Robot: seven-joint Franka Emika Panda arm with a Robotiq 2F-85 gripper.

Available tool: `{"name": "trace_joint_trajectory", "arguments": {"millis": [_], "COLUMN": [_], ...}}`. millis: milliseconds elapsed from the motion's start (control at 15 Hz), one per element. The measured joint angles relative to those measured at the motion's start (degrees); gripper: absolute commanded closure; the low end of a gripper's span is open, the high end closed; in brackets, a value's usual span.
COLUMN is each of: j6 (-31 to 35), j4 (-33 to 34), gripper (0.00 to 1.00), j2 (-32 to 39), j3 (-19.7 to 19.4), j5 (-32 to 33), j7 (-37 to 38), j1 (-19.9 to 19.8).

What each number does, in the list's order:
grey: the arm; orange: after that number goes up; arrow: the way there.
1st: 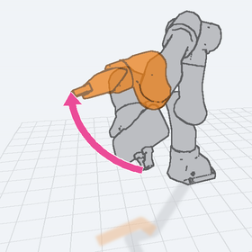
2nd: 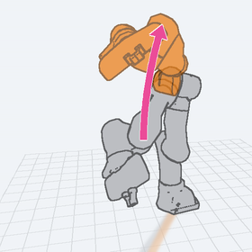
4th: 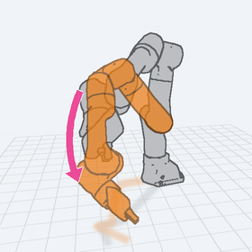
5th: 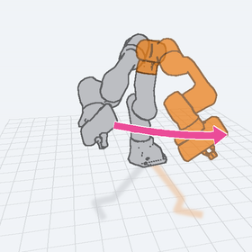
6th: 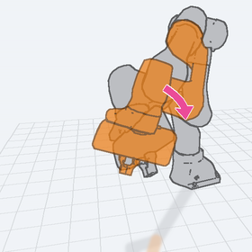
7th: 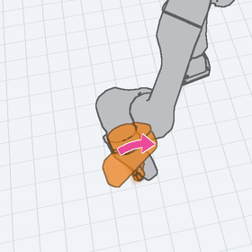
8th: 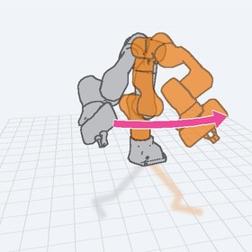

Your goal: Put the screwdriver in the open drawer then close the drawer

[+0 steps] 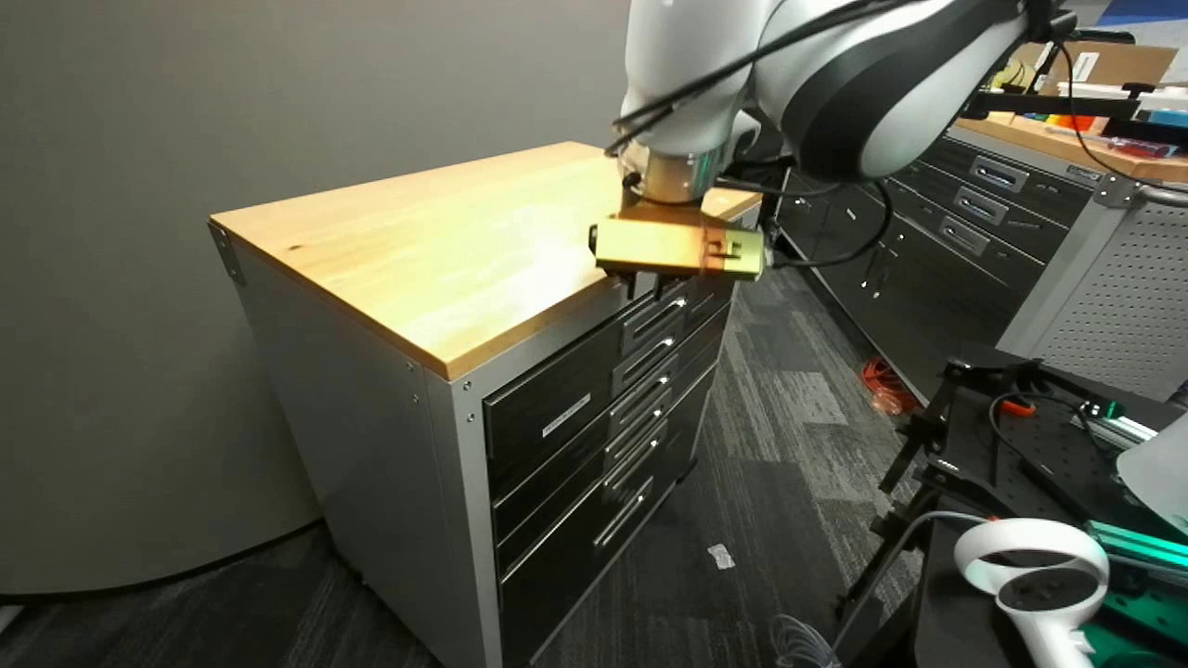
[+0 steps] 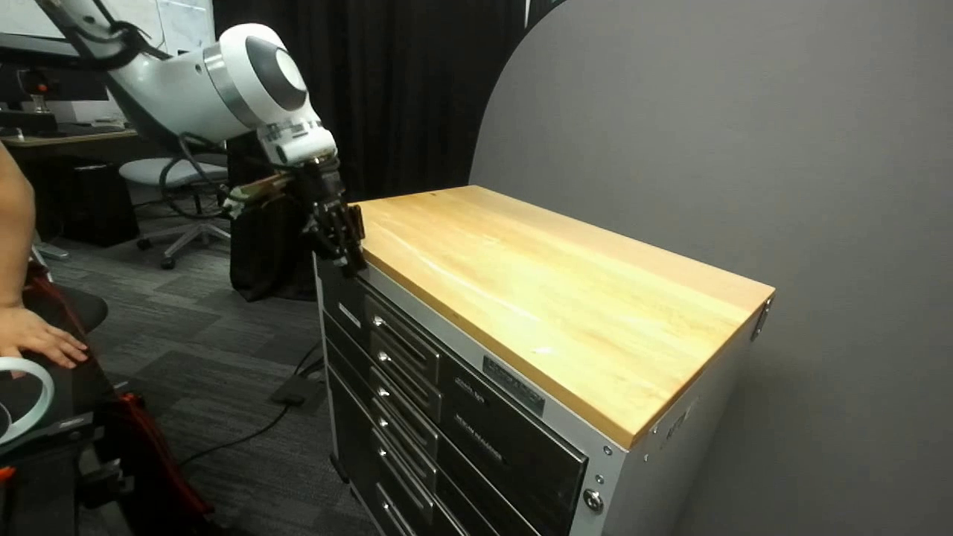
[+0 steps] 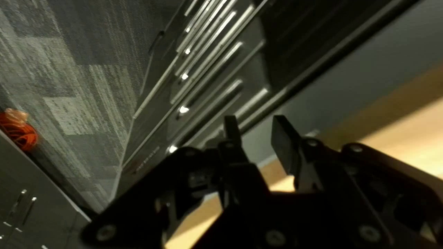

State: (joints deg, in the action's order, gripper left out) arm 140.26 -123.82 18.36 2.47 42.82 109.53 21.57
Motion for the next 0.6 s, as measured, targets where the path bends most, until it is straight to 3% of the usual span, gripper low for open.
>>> {"name": "trace_joint_trajectory", "arguments": {"millis": [133, 333, 400, 467, 600], "j6": [-0.51, -2.02, -3.06, -4.3, -7.04], "j4": [-0.03, 0.17, 0.68, 1.61, 4.48], "gripper": [0.21, 0.01, 0.0, 0.07, 0.0], "j2": [-4.88, -10.61, -11.82, -12.63, -12.91], "j3": [2.22, 9.76, 12.52, 15.03, 18.51], "j5": [-2.03, -9.76, -12.92, -16.07, -21.12], "j7": [-7.17, -20.5, -24.78, -28.97, -35.86], "j1": [-1.11, -5.6, -7.12, -8.41, -10.24]}}
